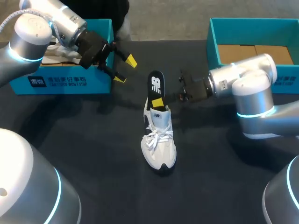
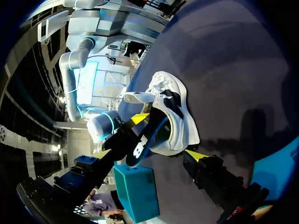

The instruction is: Take the shoe out of the shoebox, open the shoe tongue, remove and reinsert the insole, then place the shoe into the shoebox

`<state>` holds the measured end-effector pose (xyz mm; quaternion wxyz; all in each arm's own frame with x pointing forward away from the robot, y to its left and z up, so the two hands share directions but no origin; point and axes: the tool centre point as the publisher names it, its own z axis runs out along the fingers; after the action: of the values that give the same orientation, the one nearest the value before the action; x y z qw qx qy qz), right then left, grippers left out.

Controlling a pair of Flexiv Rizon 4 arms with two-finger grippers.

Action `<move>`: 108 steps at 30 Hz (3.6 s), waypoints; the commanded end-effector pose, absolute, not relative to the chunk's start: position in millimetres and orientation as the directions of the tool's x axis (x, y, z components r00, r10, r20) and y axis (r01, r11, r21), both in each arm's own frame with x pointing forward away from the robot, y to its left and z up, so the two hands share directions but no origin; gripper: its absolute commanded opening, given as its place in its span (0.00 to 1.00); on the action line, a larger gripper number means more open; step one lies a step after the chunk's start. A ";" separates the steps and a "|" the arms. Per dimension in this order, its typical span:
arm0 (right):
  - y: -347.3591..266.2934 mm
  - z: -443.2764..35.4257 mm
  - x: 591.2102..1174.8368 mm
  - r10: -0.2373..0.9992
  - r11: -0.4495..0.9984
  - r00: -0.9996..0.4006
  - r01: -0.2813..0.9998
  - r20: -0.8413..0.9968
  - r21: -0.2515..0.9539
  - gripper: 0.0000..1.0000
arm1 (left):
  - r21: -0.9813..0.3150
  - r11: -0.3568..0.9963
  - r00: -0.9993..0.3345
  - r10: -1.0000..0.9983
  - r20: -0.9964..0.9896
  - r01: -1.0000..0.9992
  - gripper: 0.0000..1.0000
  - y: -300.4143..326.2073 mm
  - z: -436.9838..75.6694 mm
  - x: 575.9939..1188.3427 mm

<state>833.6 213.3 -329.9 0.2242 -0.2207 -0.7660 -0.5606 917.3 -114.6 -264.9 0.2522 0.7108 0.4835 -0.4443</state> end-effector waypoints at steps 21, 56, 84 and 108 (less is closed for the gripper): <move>223.5 -341.5 832.5 0.031 0.268 -0.749 0.645 0.662 0.716 0.00 | -0.071 -0.408 0.139 0.462 -0.876 0.910 1.00 -114.7 -265.6 918.7; 218.5 -331.2 833.2 0.067 0.299 -0.758 0.636 0.649 0.711 0.00 | -0.071 -0.408 0.139 0.462 -0.876 0.910 1.00 -114.7 -265.6 918.7; 222.5 -332.1 820.3 0.079 0.339 -0.747 0.643 0.660 0.687 0.46 | -0.071 -0.408 0.139 0.462 -0.876 0.910 1.00 -114.7 -265.6 918.7; 203.2 -329.9 822.2 0.138 0.268 -0.739 0.669 0.660 0.694 0.46 | -0.071 -0.408 0.139 0.462 -0.876 0.910 1.00 -114.7 -265.6 918.7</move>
<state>823.0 202.2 -330.7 0.2464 -0.2650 -0.7578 -0.5430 917.3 -114.6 -264.9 0.2521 0.7108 0.4835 -0.4444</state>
